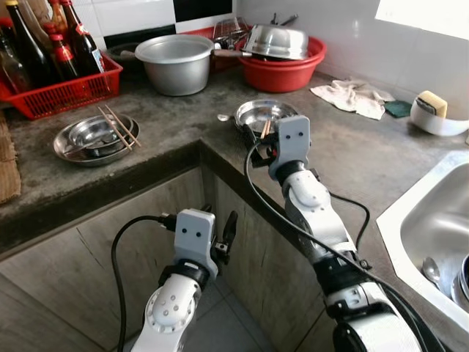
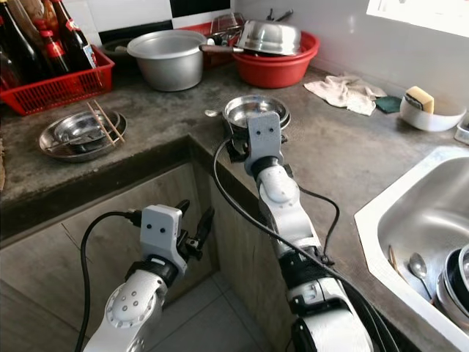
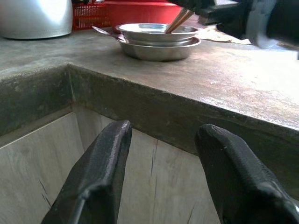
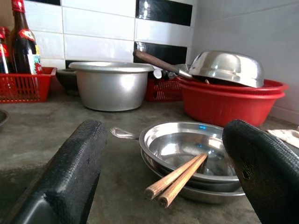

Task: Kitchen organization

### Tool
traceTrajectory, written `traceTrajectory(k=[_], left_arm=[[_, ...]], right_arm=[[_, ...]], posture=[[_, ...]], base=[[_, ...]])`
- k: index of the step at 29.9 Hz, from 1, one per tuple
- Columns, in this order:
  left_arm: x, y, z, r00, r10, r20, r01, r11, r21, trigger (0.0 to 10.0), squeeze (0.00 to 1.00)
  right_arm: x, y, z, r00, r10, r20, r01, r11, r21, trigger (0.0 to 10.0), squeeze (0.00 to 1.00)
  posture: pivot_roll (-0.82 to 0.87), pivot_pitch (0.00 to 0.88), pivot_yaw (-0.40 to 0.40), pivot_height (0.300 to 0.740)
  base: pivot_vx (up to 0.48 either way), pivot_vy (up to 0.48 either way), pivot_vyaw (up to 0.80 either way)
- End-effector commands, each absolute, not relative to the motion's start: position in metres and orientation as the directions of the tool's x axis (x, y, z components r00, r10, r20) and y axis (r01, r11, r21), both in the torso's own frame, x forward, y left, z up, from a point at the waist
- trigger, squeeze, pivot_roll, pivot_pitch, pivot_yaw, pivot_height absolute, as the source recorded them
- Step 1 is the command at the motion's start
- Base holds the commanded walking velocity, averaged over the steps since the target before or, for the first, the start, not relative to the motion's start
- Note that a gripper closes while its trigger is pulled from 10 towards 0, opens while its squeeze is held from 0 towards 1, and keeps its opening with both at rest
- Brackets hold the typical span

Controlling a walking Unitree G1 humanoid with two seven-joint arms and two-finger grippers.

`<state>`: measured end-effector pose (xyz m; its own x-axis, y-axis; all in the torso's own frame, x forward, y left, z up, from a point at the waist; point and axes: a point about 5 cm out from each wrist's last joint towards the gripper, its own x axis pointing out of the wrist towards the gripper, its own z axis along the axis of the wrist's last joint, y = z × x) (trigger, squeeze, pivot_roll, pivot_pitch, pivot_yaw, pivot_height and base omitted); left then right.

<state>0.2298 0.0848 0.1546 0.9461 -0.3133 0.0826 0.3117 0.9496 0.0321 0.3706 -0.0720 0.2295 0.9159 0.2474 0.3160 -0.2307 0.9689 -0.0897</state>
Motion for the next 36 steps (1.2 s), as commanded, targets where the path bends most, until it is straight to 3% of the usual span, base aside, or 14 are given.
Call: traceTrajectory(k=[1,34,35,36], left_arm=[[0.225,0.085,0.157,0.947,-0.31,0.084,0.307,0.951,0.042,10.0,0.0],[0.222,0.082,0.157,0.945,-0.318,0.074,0.315,0.948,0.039,10.0,0.0],[0.222,0.081,0.157,0.945,-0.317,0.073,0.315,0.948,0.039,10.0,0.0],[0.222,0.081,0.157,0.945,-0.317,0.073,0.315,0.948,0.039,10.0,0.0]], right_arm=[[0.374,-0.071,0.233,0.912,0.236,0.336,-0.22,0.972,-0.086,10.0,0.0],[0.397,-0.067,0.221,0.935,0.212,0.284,-0.153,0.964,-0.218,10.0,0.0],[0.398,-0.067,0.221,0.936,0.213,0.282,-0.153,0.964,-0.218,3.5,0.0],[0.398,-0.067,0.221,0.937,0.211,0.28,-0.152,0.964,-0.218,0.0,0.0]], posture=[[0.1,0.127,-0.038,0.74],[0.12,0.121,-0.05,0.74],[0.12,0.121,-0.05,0.74],[0.12,0.12,-0.051,0.74]], base=[[0.0,0.0,0.0],[0.0,0.0,0.0],[0.0,0.0,0.0],[0.0,0.0,0.0]])
